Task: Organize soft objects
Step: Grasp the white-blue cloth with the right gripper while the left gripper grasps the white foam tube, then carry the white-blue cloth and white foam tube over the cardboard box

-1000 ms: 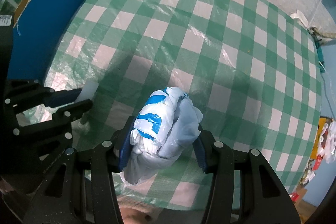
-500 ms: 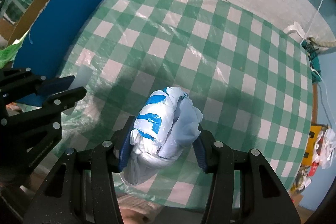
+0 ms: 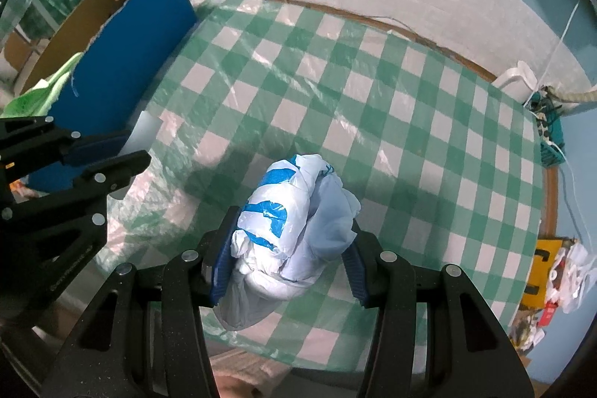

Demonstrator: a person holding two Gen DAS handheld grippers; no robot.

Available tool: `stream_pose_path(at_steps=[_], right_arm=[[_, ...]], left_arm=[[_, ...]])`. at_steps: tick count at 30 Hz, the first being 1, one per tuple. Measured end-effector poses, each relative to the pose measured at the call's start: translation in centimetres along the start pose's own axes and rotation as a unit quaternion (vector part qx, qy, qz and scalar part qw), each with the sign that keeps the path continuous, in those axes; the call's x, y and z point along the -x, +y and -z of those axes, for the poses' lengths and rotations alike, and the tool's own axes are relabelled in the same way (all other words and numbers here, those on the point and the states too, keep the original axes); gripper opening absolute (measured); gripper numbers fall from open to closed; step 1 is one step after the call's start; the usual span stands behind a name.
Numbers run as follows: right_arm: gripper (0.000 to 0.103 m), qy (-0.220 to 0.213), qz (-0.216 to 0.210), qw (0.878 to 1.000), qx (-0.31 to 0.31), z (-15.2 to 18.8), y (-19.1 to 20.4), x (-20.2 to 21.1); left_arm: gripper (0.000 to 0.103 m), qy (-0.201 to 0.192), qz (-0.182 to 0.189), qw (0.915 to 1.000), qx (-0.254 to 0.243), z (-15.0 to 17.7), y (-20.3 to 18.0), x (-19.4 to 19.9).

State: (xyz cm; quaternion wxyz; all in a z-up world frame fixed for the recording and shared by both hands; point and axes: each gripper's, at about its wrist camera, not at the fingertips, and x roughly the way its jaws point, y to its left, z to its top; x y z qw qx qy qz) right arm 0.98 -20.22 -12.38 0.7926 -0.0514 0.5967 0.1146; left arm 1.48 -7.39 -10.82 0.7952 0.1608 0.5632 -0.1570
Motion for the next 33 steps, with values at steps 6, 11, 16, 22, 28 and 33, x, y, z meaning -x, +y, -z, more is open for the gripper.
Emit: stream_pose_path(at_steps=[6, 11, 16, 22, 28, 33], right_arm=[[0.051, -0.011, -0.002, 1.0, 0.007, -1.1, 0.8, 0.7], [0.051, -0.024, -0.005, 1.0, 0.013, -2.3, 1.8, 1.7], [0.051, -0.039, -0.009, 0.999, 0.019, -3.6, 2.9, 2.7], [0.051, -0.052, -0.014, 0.998, 0.027, -4.8, 4.0, 3.8], [0.051, -0.065, -0.019, 0.997, 0.037, -6.2, 5.6, 4.8], [0.051, -0.072, -0.026, 0.996, 0.051, -7.3, 7.5, 5.3]], left_arm=[[0.014, -0.01, -0.009, 0.9999, 0.008, -0.1, 1.1, 0.9], [0.014, -0.02, -0.013, 0.9995, 0.02, 0.0, 2.3, 1.8], [0.014, -0.026, -0.017, 0.9989, 0.034, 0.4, 4.0, 2.7], [0.014, -0.042, -0.024, 0.9969, 0.062, 0.6, 6.7, 4.3], [0.014, -0.056, -0.032, 0.9945, 0.082, 1.3, 8.8, 5.7], [0.014, -0.065, -0.041, 0.9924, 0.096, 2.0, 10.7, 6.5]])
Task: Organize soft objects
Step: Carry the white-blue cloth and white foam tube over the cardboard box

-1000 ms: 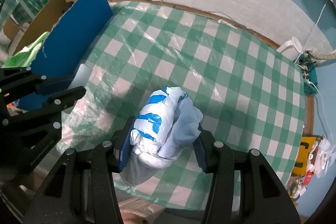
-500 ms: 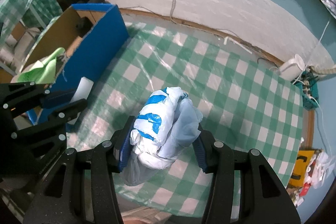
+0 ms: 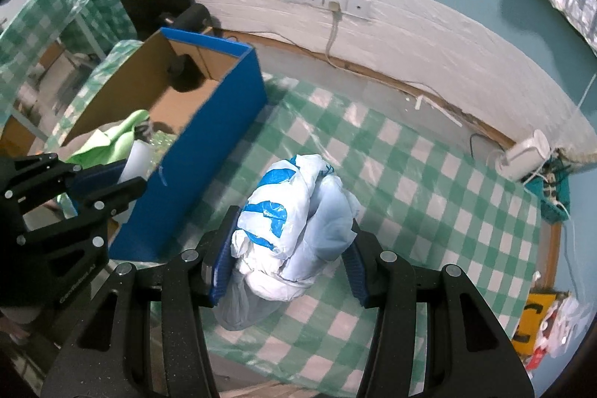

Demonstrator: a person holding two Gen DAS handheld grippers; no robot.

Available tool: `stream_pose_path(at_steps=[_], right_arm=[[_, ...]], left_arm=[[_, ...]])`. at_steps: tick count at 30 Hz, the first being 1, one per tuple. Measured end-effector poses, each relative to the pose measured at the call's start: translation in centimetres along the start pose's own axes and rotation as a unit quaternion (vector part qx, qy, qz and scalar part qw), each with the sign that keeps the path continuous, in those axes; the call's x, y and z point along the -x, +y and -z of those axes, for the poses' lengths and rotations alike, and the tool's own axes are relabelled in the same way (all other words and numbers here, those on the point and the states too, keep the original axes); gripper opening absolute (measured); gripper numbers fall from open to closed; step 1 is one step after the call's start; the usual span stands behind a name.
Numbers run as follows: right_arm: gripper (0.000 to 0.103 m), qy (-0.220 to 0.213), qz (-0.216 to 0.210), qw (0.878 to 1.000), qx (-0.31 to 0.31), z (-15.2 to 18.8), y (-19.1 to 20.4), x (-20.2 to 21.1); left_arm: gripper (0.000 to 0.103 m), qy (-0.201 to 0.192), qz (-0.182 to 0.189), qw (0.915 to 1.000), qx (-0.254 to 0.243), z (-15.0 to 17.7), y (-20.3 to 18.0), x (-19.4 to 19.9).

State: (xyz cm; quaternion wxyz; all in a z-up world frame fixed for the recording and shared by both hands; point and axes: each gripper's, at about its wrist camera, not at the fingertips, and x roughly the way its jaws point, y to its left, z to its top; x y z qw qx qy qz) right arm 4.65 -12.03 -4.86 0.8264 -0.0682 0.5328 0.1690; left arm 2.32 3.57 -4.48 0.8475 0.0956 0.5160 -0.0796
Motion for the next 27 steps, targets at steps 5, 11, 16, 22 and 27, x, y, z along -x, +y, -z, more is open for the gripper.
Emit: stream_pose_path(at_steps=[5, 11, 16, 22, 27], right_arm=[[0.051, -0.001, -0.006, 1.0, 0.017, -1.2, 1.9, -0.2], [0.051, -0.001, -0.017, 0.999, 0.037, -2.8, 4.5, -0.6], [0.051, 0.001, -0.029, 0.998, 0.052, -4.1, 6.7, -1.1], [0.051, 0.003, -0.041, 0.997, 0.072, -5.6, 9.6, -1.8], [0.051, 0.011, -0.053, 0.995, 0.081, -6.4, 11.3, -2.9]], left_arm=[[0.014, -0.003, -0.008, 0.9997, 0.021, 0.2, 2.0, 0.2], [0.014, -0.003, -0.018, 0.9987, 0.047, 0.8, 4.7, 0.2], [0.014, 0.0, -0.027, 0.9974, 0.067, 1.4, 7.0, 0.1], [0.014, 0.009, -0.038, 0.9953, 0.089, 2.2, 9.4, -0.5], [0.014, 0.018, -0.045, 0.9931, 0.107, 2.7, 11.0, -1.1]])
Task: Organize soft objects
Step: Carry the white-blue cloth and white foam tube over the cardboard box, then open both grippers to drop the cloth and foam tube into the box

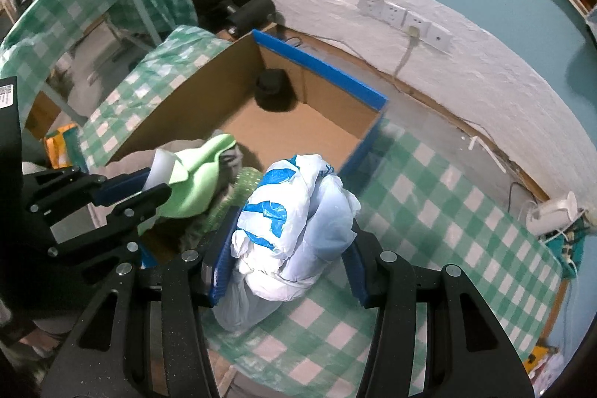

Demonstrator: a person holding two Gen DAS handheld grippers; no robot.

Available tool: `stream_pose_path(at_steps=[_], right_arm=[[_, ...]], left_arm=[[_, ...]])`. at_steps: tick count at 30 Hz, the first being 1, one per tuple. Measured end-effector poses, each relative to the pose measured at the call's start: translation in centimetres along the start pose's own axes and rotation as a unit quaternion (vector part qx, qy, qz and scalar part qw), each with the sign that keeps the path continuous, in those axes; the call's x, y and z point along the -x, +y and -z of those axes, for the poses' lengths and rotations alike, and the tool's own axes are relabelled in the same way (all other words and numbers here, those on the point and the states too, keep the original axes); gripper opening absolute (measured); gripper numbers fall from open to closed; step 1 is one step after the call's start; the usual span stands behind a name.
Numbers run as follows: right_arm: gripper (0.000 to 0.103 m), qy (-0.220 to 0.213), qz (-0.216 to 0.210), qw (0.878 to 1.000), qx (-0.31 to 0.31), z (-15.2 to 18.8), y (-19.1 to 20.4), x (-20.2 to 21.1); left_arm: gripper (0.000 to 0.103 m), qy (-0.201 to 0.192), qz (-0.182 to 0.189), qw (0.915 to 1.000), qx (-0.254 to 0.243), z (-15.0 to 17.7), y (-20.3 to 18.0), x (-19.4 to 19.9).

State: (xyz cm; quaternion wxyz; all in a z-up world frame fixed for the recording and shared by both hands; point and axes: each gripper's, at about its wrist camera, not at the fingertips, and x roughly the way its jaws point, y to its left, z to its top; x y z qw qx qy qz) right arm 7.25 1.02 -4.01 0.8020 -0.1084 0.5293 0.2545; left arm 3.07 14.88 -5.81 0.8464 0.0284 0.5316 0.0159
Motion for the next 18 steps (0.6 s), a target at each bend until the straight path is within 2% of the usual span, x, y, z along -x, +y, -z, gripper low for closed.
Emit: stream_pose_path(at_steps=[6, 9, 14, 18], right_arm=[[0.051, 0.013, -0.012, 1.0, 0.009, -0.8, 1.5, -1.9], [0.051, 0.02, -0.017, 1.0, 0.012, -1.0, 2.1, -2.9], [0.057, 0.025, -0.017, 0.999, 0.022, -1.2, 2.9, -3.8], [0.062, 0.019, -0.013, 1.0, 0.021, -1.3, 3.0, -3.7]], left_arm=[[0.014, 0.02, -0.002, 0.9997, 0.014, 0.1, 1.2, -1.7], [0.019, 0.03, 0.003, 0.9993, 0.022, 0.3, 1.5, -2.3], [0.051, 0.026, 0.0, 0.9991, 0.032, 0.4, 1.7, -2.4], [0.059, 0.02, -0.007, 0.9992, 0.033, 0.5, 1.9, -2.0]])
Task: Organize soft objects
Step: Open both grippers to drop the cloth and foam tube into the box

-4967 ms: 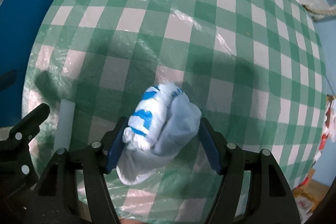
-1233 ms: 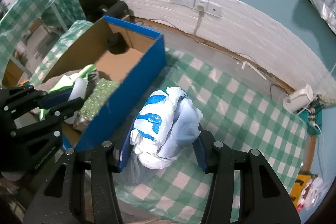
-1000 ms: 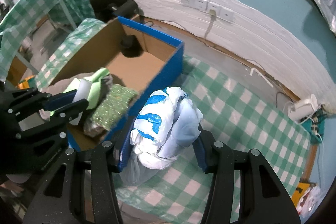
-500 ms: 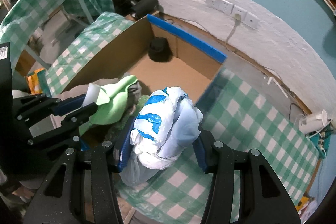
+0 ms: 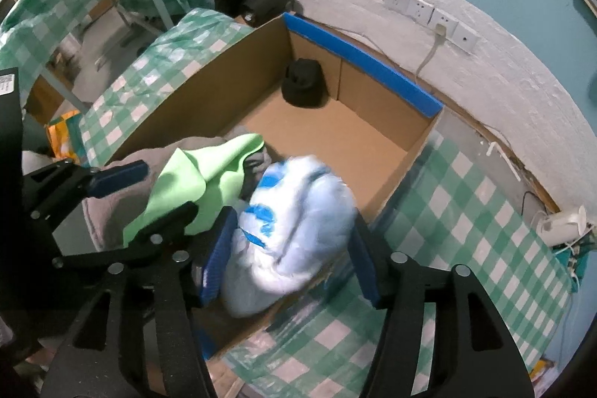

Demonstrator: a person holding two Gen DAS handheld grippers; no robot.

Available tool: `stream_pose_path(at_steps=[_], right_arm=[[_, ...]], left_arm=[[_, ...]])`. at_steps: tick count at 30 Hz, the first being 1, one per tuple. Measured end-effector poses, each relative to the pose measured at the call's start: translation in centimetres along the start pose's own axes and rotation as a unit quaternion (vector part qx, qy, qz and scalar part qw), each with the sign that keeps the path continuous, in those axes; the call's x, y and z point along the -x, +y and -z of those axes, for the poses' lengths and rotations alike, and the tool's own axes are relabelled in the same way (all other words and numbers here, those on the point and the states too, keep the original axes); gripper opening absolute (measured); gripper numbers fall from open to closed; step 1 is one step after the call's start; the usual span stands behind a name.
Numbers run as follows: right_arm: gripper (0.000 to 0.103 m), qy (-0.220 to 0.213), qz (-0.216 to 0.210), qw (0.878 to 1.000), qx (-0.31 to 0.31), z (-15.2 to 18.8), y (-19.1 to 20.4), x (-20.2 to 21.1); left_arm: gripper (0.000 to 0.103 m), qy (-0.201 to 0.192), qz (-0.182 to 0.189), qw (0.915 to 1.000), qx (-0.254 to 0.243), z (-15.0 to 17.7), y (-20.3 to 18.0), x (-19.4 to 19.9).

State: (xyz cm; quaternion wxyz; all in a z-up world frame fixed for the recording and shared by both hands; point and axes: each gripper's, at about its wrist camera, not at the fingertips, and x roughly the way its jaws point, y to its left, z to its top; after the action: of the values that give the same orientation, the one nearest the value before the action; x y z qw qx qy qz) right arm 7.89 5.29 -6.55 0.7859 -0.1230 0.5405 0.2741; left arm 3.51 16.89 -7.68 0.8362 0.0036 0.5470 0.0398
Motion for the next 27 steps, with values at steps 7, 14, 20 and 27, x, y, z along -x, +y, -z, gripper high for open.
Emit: stream_pose_path(at_steps=[7, 14, 20, 27], right_arm=[[0.068, -0.015, 0.007, 1.0, -0.013, -0.1, -0.9, 0.7], [0.068, -0.024, 0.008, 0.999, -0.028, 0.6, -1.8, 1.8], [0.068, -0.04, 0.008, 0.998, -0.04, 1.7, -2.7, 3.4], [0.069, -0.066, 0.006, 0.996, -0.055, 2.8, -3.6, 5.9]], left_arm=[[0.066, -0.007, -0.009, 0.9999, -0.003, 0.0, 0.0, 0.5], [0.072, -0.021, -0.012, 0.9996, -0.014, 0.1, -0.5, 1.8], [0.076, -0.042, -0.009, 0.9989, -0.02, 0.2, -0.8, 3.7], [0.083, -0.064, -0.008, 0.9976, -0.028, 0.3, -1.4, 5.5]])
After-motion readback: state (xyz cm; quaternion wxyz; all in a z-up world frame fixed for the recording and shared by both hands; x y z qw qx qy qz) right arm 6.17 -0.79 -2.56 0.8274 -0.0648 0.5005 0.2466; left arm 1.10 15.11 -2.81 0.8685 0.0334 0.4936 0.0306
